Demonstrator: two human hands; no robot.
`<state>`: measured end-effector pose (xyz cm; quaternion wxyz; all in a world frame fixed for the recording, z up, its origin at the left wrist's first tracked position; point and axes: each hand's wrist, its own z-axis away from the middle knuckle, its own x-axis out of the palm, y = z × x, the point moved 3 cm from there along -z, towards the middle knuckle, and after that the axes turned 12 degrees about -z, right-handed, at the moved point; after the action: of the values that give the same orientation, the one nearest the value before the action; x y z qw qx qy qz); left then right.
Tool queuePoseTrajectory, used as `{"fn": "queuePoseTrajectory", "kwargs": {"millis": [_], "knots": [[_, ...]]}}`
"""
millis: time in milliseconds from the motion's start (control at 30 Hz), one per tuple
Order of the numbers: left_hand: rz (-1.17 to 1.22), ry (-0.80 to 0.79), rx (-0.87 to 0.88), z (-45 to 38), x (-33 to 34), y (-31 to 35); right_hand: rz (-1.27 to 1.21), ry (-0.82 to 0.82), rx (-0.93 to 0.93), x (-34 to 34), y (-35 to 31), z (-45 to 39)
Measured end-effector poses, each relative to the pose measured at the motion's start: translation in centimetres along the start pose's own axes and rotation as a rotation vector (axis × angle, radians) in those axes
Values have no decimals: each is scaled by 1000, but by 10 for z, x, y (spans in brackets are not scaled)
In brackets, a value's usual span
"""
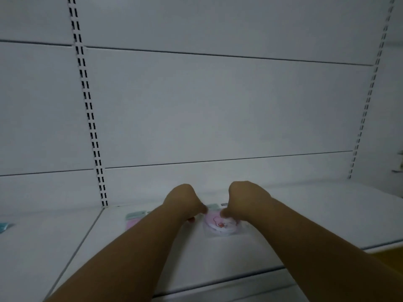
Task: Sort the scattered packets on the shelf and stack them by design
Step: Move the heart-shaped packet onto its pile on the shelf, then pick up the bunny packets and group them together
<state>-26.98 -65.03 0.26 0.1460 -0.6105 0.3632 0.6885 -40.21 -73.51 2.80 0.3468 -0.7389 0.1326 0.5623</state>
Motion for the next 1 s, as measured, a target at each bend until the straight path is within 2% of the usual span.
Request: {"fn": "queuePoseTrajectory", "kwargs": {"millis": [200, 367, 633, 833, 1000], "knots": [[-138, 297, 7, 20, -12, -21, -69, 207, -306, -25, -56, 5], [-225, 470, 6, 61, -47, -80, -93, 303, -550, -29, -134, 24], [-277, 528, -192, 154, -97, -255, -145, 224, -738, 21, -302, 79], [-372, 518, -225, 199, -131, -382, -176, 187, -721, 74, -417, 122], [-382, 502, -254, 214, -148, -453, -181, 137, -680, 102, -475, 138]]}}
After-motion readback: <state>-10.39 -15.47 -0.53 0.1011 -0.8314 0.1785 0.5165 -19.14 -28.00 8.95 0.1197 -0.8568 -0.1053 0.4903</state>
